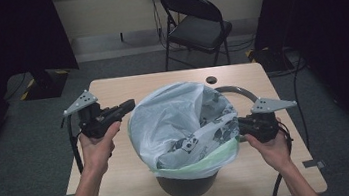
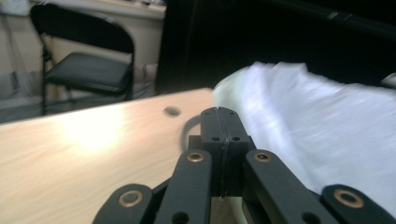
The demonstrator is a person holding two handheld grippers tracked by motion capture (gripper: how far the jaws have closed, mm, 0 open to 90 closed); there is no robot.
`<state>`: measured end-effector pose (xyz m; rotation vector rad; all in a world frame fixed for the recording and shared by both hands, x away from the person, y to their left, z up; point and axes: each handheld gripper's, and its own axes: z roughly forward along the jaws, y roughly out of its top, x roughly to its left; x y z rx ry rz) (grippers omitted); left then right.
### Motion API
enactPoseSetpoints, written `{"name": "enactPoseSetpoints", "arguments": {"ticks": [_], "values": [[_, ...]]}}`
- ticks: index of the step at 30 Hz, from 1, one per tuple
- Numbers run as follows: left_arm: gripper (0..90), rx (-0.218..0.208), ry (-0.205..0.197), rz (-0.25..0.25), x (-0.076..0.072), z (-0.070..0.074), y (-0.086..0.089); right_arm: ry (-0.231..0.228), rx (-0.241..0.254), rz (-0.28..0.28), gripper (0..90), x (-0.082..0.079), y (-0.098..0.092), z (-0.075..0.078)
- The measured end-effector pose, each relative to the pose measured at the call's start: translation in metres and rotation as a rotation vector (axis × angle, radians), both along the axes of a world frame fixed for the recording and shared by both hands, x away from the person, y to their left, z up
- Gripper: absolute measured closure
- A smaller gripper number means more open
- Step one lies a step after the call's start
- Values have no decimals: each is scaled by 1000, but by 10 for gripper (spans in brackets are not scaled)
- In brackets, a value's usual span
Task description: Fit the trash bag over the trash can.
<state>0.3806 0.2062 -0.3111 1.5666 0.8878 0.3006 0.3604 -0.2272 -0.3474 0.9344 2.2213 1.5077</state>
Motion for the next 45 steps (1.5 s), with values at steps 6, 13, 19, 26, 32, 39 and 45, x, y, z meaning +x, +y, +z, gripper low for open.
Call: {"name": "enactPoseSetpoints", "arguments": {"ticks": [6, 13, 19, 26, 32, 39, 45], "values": [[852, -32, -3, -18, 0, -7, 0, 13, -31, -1, 900, 2, -2, 1], [634, -88, -95, -16, -16, 13, 14, 1, 61, -85, 578, 4, -16, 18], [530, -100, -114, -98, -25, 17, 6, -64, 138, -167, 500, -2, -26, 45], [582, -46, -130, -136, -22, 14, -16, -92, 178, -85, 422, -16, -15, 61], [683, -92, -106, -164, -12, 10, -22, -80, 162, -63, 388, -14, -8, 59], [762, -112, -123, -143, 3, 7, -22, -75, 162, -55, 363, -15, -9, 55], [761, -108, -115, -153, 16, 7, -31, -78, 144, -67, 362, -19, -14, 57]]}}
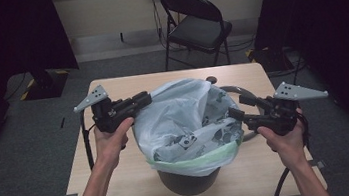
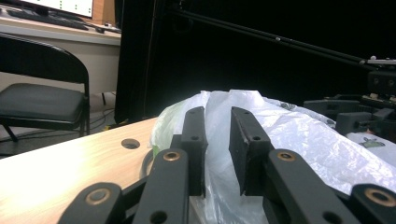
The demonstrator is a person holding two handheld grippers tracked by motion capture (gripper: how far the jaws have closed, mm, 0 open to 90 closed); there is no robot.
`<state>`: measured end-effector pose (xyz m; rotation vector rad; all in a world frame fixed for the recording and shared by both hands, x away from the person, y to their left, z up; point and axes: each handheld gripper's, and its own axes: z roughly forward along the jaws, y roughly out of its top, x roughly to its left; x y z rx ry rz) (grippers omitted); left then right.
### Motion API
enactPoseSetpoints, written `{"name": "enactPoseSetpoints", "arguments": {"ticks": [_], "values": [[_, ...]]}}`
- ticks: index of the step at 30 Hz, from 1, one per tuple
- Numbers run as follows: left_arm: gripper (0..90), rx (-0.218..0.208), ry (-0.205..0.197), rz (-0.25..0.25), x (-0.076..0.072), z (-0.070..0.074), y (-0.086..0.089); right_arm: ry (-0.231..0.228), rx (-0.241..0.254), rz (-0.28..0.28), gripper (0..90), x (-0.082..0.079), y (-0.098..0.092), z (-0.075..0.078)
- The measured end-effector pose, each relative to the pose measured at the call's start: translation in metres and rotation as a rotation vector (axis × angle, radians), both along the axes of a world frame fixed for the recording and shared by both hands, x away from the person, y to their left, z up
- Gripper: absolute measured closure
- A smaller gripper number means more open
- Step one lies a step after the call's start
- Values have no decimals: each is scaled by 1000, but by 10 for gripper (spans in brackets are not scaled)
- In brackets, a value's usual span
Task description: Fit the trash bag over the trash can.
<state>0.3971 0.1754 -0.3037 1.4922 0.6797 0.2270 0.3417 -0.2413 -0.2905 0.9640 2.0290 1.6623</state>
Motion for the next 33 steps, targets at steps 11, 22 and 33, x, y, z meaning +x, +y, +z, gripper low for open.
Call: {"name": "enactPoseSetpoints", "arguments": {"ticks": [11, 22, 33], "values": [[493, 91, -29, -2, -12, 11, -9, -17, -77, -37, 339, -4, -7, 12], [502, 101, -21, 44, -16, -3, -6, -54, -93, 138, 517, 25, 50, 60], [532, 99, 16, 42, -10, -5, -10, 119, -269, 245, 516, 77, 128, 65]]}}
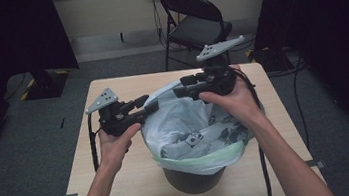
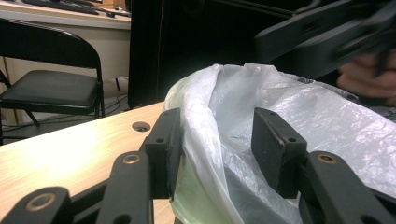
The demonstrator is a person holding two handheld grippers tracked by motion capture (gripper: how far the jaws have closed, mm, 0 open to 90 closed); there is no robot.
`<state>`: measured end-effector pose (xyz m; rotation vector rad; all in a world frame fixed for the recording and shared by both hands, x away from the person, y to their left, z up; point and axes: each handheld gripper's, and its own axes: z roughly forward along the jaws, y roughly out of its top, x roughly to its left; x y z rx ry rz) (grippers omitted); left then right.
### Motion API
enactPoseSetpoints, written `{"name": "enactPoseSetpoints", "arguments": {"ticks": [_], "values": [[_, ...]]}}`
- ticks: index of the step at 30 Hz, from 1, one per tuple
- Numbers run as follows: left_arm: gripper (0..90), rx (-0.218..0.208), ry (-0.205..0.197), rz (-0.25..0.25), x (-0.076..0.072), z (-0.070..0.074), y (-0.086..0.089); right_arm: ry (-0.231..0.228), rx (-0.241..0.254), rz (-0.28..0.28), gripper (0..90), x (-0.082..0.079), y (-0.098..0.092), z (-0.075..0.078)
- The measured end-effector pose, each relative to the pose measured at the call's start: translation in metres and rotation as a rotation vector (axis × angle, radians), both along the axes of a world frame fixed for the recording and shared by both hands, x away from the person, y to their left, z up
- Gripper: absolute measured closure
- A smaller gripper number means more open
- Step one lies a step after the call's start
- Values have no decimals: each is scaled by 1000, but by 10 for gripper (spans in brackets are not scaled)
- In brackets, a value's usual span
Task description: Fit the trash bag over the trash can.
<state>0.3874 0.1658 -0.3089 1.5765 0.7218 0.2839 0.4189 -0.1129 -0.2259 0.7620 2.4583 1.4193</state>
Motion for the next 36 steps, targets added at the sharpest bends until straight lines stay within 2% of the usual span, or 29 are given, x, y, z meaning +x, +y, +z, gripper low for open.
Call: {"name": "enactPoseSetpoints", "arguments": {"ticks": [2, 5, 6, 9, 10, 13, 14, 19, 22, 24, 26, 28, 29, 30, 32, 34, 35, 36], "values": [[534, 18, 0, 1, 0, 2, 0, 36, -34, 5, 501, 7, 7, -9], [533, 16, 5, 0, 0, 2, 0, 136, -113, 23, 428, 19, 16, -22], [533, 12, 2, 0, 1, 1, 0, 144, -134, 10, 419, 22, 18, -25], [534, 8, 8, -1, 1, 1, -1, 141, -189, 3, 394, 28, 21, -29], [534, 10, 7, 1, 1, 1, -1, 145, -200, 9, 409, 30, 21, -30], [537, 10, 8, 2, 1, 1, -1, 162, -209, 33, 374, 32, 22, -33], [537, 8, 10, -4, 2, 1, 0, 159, -227, 48, 336, 30, 25, -38], [538, 6, 16, 0, 2, 1, -1, 121, -267, 68, 330, 27, 28, -47], [539, 12, 20, 2, 1, 2, -1, 84, -316, 84, 333, 24, 31, -46], [540, 18, 19, -1, 1, 2, -1, 77, -294, 61, 357, 23, 29, -39], [538, 19, 23, -2, 2, 3, -1, 53, -201, 57, 410, 20, 23, -29], [538, 22, 25, -7, 3, 3, -1, 42, -130, 85, 412, 14, 19, -20], [538, 22, 25, -7, 3, 3, -1, 42, -130, 85, 412, 14, 19, -20], [538, 20, 29, -8, 3, 3, -1, 49, -97, 134, 460, 8, 15, -15], [540, 15, 34, -4, 3, 3, -1, 96, -116, 180, 477, 3, 15, -16], [542, 14, 35, -4, 4, 3, -1, 156, -186, 221, 478, 3, 20, -26], [542, 14, 35, -4, 4, 3, -1, 168, -234, 202, 473, 3, 23, -32], [543, 14, 36, -5, 4, 3, -1, 185, -276, 159, 448, 6, 26, -37]]}}
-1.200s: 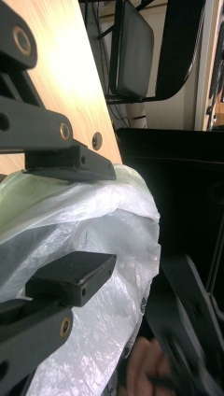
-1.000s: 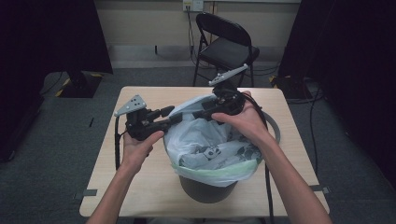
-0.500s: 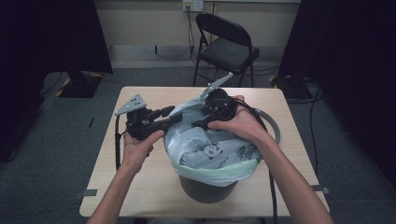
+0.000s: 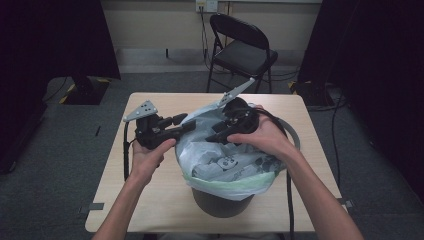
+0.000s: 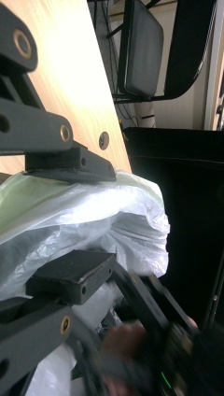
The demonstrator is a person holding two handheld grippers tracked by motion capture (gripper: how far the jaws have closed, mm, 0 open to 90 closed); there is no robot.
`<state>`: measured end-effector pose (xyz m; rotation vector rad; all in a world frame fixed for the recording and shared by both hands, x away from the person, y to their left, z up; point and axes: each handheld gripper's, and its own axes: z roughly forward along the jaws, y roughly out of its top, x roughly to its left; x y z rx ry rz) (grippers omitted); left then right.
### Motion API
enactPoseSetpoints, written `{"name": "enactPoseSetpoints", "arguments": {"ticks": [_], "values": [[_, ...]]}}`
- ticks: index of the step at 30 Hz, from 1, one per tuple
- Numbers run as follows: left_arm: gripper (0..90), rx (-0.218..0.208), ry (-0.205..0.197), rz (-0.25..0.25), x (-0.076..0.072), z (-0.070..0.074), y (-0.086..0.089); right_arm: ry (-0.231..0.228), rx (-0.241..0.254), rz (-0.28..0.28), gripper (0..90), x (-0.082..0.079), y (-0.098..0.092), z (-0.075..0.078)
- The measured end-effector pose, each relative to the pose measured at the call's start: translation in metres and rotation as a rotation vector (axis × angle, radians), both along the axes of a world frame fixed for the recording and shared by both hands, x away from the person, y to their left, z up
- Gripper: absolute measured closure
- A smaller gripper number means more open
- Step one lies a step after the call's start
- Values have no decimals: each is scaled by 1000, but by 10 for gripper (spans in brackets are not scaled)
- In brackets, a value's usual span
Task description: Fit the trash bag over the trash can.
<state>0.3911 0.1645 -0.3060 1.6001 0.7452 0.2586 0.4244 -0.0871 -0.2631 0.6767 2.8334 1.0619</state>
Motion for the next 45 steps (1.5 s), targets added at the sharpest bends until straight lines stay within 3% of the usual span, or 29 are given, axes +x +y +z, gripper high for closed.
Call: {"name": "enactPoseSetpoints", "arguments": {"ticks": [3, 6, 10, 14, 15, 17, 19, 21, 22, 26, 29, 32, 36, 38, 39, 40, 43, 45], "values": [[544, 3, -4, 1, 0, 0, 0, 33, -63, -29, 428, 12, 4, -12], [546, 2, -4, 0, 1, 0, 0, 1, -115, -66, 417, 20, 8, -18], [547, 3, -2, 3, 2, 0, -1, 18, -209, -73, 416, 24, 11, -30], [549, -1, 0, 5, 2, 0, -2, -46, -254, -84, 369, 24, 13, -28], [552, 4, -2, 5, 2, 0, -2, -68, -232, -86, 383, 22, 12, -23], [553, 6, -2, 4, 2, 1, -2, -99, -116, -42, 371, 14, 9, -8], [553, 5, 0, 2, 3, 1, -1, -99, -9, 4, 373, 5, 2, 9], [553, 8, 2, -1, 4, 0, -1, -115, 38, 57, 387, -6, -3, 18], [556, 4, 3, 4, 5, 0, -2, -105, 39, 72, 383, -12, -3, 18], [562, 1, 8, 12, 5, 0, -4, -71, -37, 188, 417, -31, 4, 0], [577, 14, 9, 12, 6, 1, -5, -44, -140, 109, 388, -29, 13, -9], [577, 11, 11, 10, 6, 2, -5, 10, -188, 145, 387, -20, 23, -21], [575, 8, 10, 9, 7, 1, -5, 45, -232, 157, 399, -12, 26, -31], [575, 7, 12, 9, 7, 1, -5, 28, -329, 152, 384, -10, 29, -39], [575, 10, 11, 9, 7, 1, -4, 18, -349, 148, 376, -10, 30, -39], [576, 9, 12, 9, 6, 1, -4, -12, -342, 138, 372, -10, 30, -36], [576, 13, 14, 7, 6, 2, -4, -88, -210, 97, 347, -9, 23, -19], [577, 16, 14, 6, 6, 2, -4, -105, -140, 93, 346, -8, 17, -11]]}}
